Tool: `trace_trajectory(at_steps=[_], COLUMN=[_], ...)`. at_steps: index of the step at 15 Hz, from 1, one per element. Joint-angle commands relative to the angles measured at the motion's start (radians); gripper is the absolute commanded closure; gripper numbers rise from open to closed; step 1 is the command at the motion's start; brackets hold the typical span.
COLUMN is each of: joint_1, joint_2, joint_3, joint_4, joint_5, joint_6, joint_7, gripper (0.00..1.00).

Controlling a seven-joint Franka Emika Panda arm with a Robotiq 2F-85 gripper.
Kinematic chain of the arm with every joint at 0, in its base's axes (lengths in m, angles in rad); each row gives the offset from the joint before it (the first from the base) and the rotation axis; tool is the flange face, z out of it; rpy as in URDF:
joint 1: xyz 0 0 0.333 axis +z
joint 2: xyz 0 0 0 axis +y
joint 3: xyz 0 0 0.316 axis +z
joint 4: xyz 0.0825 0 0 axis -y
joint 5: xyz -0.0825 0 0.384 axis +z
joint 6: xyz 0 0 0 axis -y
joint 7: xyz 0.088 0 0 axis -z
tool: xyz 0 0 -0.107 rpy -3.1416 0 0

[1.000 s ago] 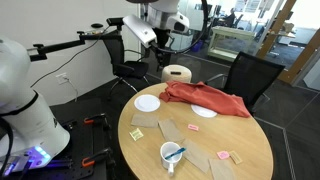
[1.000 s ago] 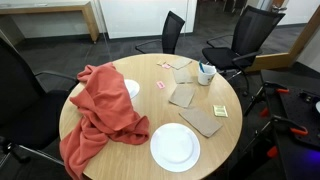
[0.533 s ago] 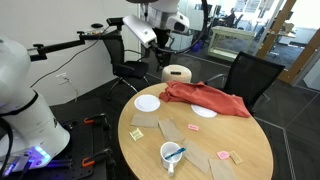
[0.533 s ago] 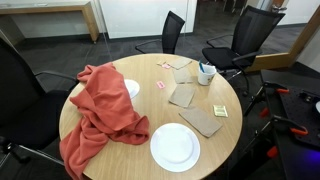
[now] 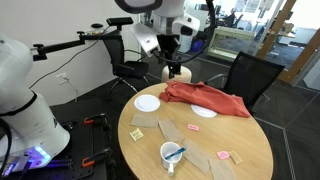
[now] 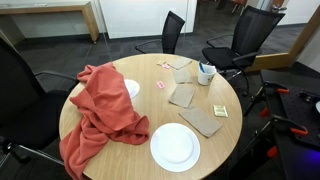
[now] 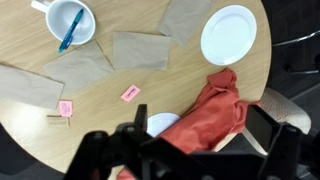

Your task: Take the blue pen out of the white mug and place it on the table

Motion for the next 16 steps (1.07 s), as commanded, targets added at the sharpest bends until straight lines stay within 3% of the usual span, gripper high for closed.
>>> trace_trajectory(at_steps=[1,8,16], joint_1=[-0.053,-0.138,-0.122], joint_2=[0.011,0.085,0.220], joint_3=[0.014,0.017,-0.028], joint_4=[-0.038,-0.106,-0.162], joint_5=[-0.041,-0.181,-0.076], joint_6=[0.119,0.390,0.652], joint_7=[0.087,0.253,0.209], gripper=[0.00,0.00,0.00])
